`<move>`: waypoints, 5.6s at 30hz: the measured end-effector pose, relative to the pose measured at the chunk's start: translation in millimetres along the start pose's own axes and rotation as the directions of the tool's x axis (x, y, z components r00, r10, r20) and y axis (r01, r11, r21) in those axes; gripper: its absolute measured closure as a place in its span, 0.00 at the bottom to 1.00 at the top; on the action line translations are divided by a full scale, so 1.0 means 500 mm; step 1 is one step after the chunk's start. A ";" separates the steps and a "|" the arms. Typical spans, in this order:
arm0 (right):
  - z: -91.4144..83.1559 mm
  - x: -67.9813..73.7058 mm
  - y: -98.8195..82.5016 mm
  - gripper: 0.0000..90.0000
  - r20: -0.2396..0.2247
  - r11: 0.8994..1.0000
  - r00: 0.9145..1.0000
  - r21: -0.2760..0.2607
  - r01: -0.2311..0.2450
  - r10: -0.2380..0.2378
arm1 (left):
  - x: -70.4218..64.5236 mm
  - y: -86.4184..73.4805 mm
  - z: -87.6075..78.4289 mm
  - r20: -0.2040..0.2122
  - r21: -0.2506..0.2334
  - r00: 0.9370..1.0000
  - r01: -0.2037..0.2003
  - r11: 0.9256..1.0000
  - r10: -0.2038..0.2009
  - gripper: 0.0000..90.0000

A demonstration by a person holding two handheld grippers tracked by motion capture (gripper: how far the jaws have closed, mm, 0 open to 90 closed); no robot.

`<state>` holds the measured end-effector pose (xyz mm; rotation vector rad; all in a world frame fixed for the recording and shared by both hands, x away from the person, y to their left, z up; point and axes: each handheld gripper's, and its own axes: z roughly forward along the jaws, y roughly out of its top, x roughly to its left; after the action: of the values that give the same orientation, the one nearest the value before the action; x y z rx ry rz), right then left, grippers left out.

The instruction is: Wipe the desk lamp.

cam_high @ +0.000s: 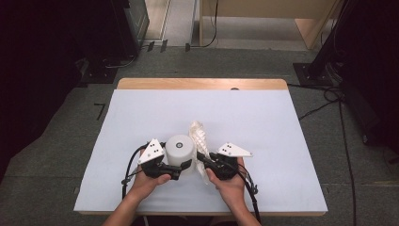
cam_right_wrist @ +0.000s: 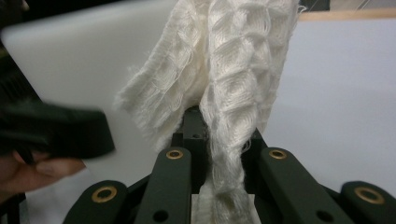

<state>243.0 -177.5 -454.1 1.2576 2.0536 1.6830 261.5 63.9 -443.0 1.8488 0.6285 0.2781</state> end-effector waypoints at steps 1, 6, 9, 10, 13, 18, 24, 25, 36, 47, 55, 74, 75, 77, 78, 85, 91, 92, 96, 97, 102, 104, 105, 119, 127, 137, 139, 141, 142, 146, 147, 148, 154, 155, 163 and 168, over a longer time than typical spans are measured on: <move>-0.006 0.000 0.005 0.89 -0.001 1.000 1.000 -0.013 0.000 0.000 | -0.001 -0.001 0.003 0.002 0.009 1.000 -0.006 1.000 0.006 0.10; -0.029 0.002 0.025 0.89 -0.007 0.998 1.000 -0.057 0.006 -0.006 | -0.009 -0.004 0.013 -0.007 0.020 1.000 -0.021 1.000 0.021 0.10; -0.020 -0.003 0.016 0.89 -0.003 1.000 1.000 -0.031 0.005 -0.005 | -0.004 0.001 0.007 -0.028 -0.016 1.000 -0.010 1.000 0.010 0.10; -0.014 -0.004 0.011 0.89 0.004 1.000 1.000 -0.020 0.010 -0.010 | 0.001 0.002 0.003 -0.055 -0.036 0.998 -0.002 0.999 0.000 0.10; -0.010 -0.011 0.006 0.89 0.030 1.000 1.000 -0.004 0.009 -0.009 | 0.010 -0.002 0.000 -0.165 -0.057 0.986 -0.029 0.998 0.020 0.10; -0.029 -0.027 0.017 0.89 0.069 0.999 0.998 -0.049 0.005 -0.002 | 0.027 -0.031 0.011 -0.241 -0.022 0.967 -0.085 0.996 0.077 0.10; -0.036 -0.042 0.018 0.89 0.085 0.998 0.996 -0.056 -0.009 0.013 | 0.027 -0.050 0.023 -0.259 0.029 0.959 -0.113 0.993 0.117 0.10; -0.036 -0.043 0.017 0.89 0.084 0.998 0.996 -0.055 -0.009 0.014 | 0.031 -0.050 0.021 -0.252 0.031 0.962 -0.097 0.995 0.102 0.10; -0.036 -0.054 0.015 0.89 0.087 0.998 0.996 -0.053 -0.020 0.025 | -0.019 -0.059 0.031 -0.453 0.035 0.891 -0.014 0.999 0.029 0.00; -0.014 -0.041 0.003 0.89 0.062 1.000 0.998 -0.004 -0.007 0.007 | 0.042 -0.035 -0.011 -0.162 -0.100 0.971 0.160 0.982 -0.175 0.10; 0.023 -0.002 -0.016 0.89 0.007 0.998 0.999 0.058 0.033 -0.034 | 0.016 -0.011 -0.022 -0.048 -0.093 0.998 0.030 0.995 -0.034 0.10; 0.015 -0.013 -0.013 0.89 0.006 0.999 1.000 0.040 0.005 -0.005 | -0.001 -0.014 -0.003 -0.047 -0.037 0.998 -0.032 0.999 0.031 0.10; 0.017 -0.013 -0.015 0.89 0.007 0.999 1.000 0.045 0.000 0.000 | 0.001 -0.013 -0.005 -0.044 -0.043 0.999 -0.034 0.998 0.033 0.10; 0.022 -0.013 -0.018 0.89 0.008 0.998 1.000 0.057 0.003 -0.003 | 0.001 -0.012 -0.007 -0.038 -0.051 0.999 -0.032 0.998 0.030 0.10; 0.022 -0.014 -0.018 0.89 0.006 0.998 1.000 0.057 0.004 -0.004 | 0.000 -0.012 -0.008 -0.036 -0.051 0.999 -0.035 0.998 0.033 0.10; 0.005 -0.012 -0.003 0.89 -0.003 1.000 1.000 0.019 -0.012 0.012 | -0.009 -0.017 0.004 -0.017 -0.020 0.997 -0.073 0.997 0.073 0.10; -0.020 -0.005 0.022 0.89 -0.020 0.999 1.000 -0.037 -0.005 0.005 | -0.012 -0.026 0.016 -0.031 0.009 0.994 -0.107 0.994 0.107 0.10; -0.022 -0.005 0.024 0.89 -0.022 0.999 1.000 -0.043 -0.006 0.005 | -0.012 -0.027 0.017 -0.029 0.010 0.994 -0.108 0.994 0.109 0.10; -0.022 -0.011 0.023 0.89 -0.009 0.999 1.000 -0.041 -0.003 0.003 | -0.005 -0.032 0.020 -0.063 0.017 0.991 -0.119 0.993 0.119 0.10; -0.021 -0.015 0.021 0.89 -0.002 0.999 1.000 -0.040 -0.002 0.002 | -0.003 -0.034 0.021 -0.080 0.018 0.989 -0.122 0.992 0.123 0.10; -0.023 -0.028 0.018 0.89 0.026 0.999 0.999 -0.040 -0.020 0.021 | 0.003 -0.045 0.027 -0.107 0.034 0.985 -0.134 0.990 0.137 0.10; -0.023 -0.030 0.016 0.89 0.030 0.999 0.999 -0.041 -0.020 0.022 | 0.003 -0.048 0.028 -0.111 0.036 0.983 -0.142 0.989 0.145 0.10; -0.023 -0.030 0.016 0.89 0.033 0.999 0.999 -0.038 -0.021 0.022 | 0.004 -0.049 0.028 -0.110 0.036 0.983 -0.142 0.989 0.145 0.10; -0.018 -0.049 -0.001 0.88 0.072 1.000 0.997 -0.012 -0.021 0.022 | -0.039 -0.058 0.023 -0.305 0.014 0.952 -0.019 1.000 0.022 0.03; -0.014 -0.046 -0.005 0.88 0.071 1.000 0.997 -0.002 -0.018 0.018 | -0.063 -0.055 0.045 -0.409 0.045 0.912 0.011 0.999 0.009 0.09; 0.002 -0.034 -0.013 0.88 0.052 1.000 0.999 0.023 -0.007 0.006 | 0.004 -0.031 -0.004 -0.167 -0.073 0.983 0.062 0.995 -0.073 0.10; 0.014 -0.026 -0.022 0.88 0.038 0.999 0.999 0.049 0.007 -0.008 | 0.016 -0.015 -0.029 -0.089 -0.126 0.993 0.064 0.990 -0.076 0.10; 0.020 -0.020 -0.025 0.88 0.027 0.998 0.999 0.061 0.016 -0.017 | 0.016 -0.010 -0.034 -0.070 -0.134 0.995 0.059 0.989 -0.069 0.10; 0.022 -0.017 -0.026 0.88 0.022 0.998 0.999 0.061 0.022 -0.023 | 0.016 -0.008 -0.034 -0.070 -0.128 0.996 0.046 0.991 -0.055 0.10; 0.018 -0.008 -0.021 0.88 0.018 0.998 1.000 0.055 0.021 -0.022 | 0.010 -0.011 -0.023 -0.057 -0.099 0.998 0.029 0.995 -0.034 0.10; 0.018 -0.008 -0.021 0.88 0.018 0.998 1.000 0.055 0.021 -0.022 | 0.010 -0.011 -0.023 -0.057 -0.099 0.998 0.029 0.995 -0.034 0.10; 0.015 -0.008 -0.017 0.88 0.019 0.999 1.000 0.047 0.020 -0.021 | 0.007 -0.013 -0.016 -0.053 -0.080 0.998 0.022 0.997 -0.026 0.10; 0.000 0.003 0.000 0.89 0.014 0.999 0.999 0.013 0.034 -0.035 | 0.002 -0.019 -0.001 -0.057 -0.036 0.998 -0.002 0.999 0.000 0.10; -0.003 0.005 0.004 0.89 0.011 0.999 0.999 0.006 0.037 -0.037 | 0.001 -0.021 0.002 -0.058 -0.031 0.998 -0.006 1.000 0.004 0.10; -0.028 0.012 0.029 0.89 0.003 0.998 0.999 -0.048 0.039 -0.039 | -0.018 -0.027 0.020 -0.064 0.023 0.996 -0.064 0.998 0.065 0.10; -0.021 0.006 0.021 0.89 0.006 0.998 0.999 -0.036 0.045 -0.045 | -0.013 -0.016 0.006 -0.049 -0.018 0.998 -0.043 0.999 0.042 0.10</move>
<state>239.5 -182.7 -440.5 1.1947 2.0242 1.6876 255.2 59.7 -450.6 1.8429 0.6189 0.3569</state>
